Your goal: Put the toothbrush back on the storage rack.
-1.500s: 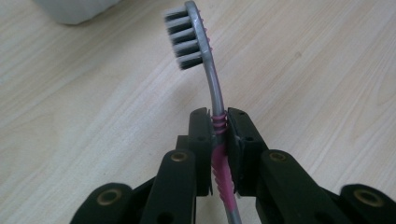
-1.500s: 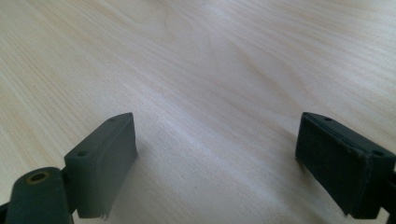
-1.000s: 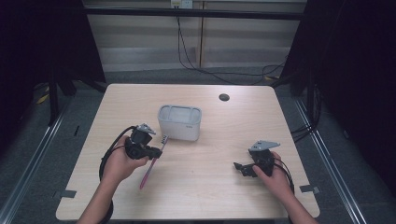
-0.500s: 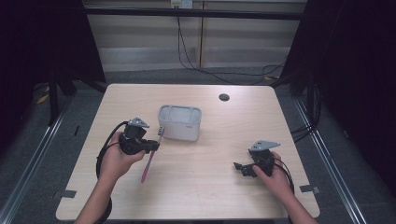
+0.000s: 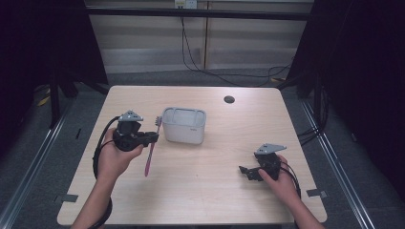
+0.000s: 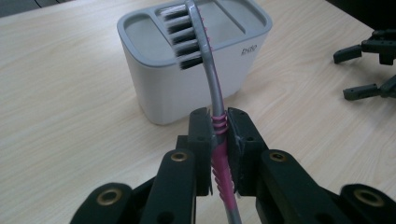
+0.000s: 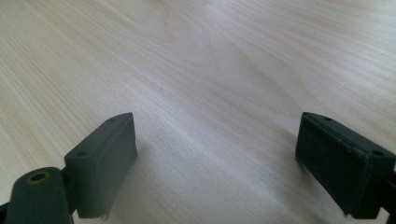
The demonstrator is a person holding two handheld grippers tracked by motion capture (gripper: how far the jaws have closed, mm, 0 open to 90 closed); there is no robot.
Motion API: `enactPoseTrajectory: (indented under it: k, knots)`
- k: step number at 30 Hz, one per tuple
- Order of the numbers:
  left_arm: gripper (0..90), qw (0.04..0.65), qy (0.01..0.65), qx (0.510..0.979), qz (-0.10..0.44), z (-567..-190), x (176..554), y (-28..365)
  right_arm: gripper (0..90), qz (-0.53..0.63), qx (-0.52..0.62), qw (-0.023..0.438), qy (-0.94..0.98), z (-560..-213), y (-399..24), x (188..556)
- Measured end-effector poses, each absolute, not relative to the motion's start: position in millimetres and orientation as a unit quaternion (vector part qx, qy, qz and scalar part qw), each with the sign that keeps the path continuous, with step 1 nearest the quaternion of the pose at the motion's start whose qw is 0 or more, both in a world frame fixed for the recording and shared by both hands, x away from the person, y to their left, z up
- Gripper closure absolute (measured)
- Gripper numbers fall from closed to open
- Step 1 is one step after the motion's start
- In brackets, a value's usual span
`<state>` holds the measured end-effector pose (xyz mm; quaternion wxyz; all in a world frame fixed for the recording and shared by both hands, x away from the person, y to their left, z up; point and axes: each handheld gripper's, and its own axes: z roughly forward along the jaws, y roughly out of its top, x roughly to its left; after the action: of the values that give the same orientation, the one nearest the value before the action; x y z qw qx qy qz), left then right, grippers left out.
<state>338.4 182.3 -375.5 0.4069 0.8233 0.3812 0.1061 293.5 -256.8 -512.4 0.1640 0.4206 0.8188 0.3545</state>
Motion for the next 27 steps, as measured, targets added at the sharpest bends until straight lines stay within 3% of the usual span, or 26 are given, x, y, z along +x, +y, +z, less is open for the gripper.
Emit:
enactPoseTrajectory:
  k: [27]
  knots:
    - [80.9, 0.446, 0.389, 0.791, 0.152, -342, 352, 183, 12.0, 0.355, 0.421, 0.164, 0.819, -512, -257, 293]
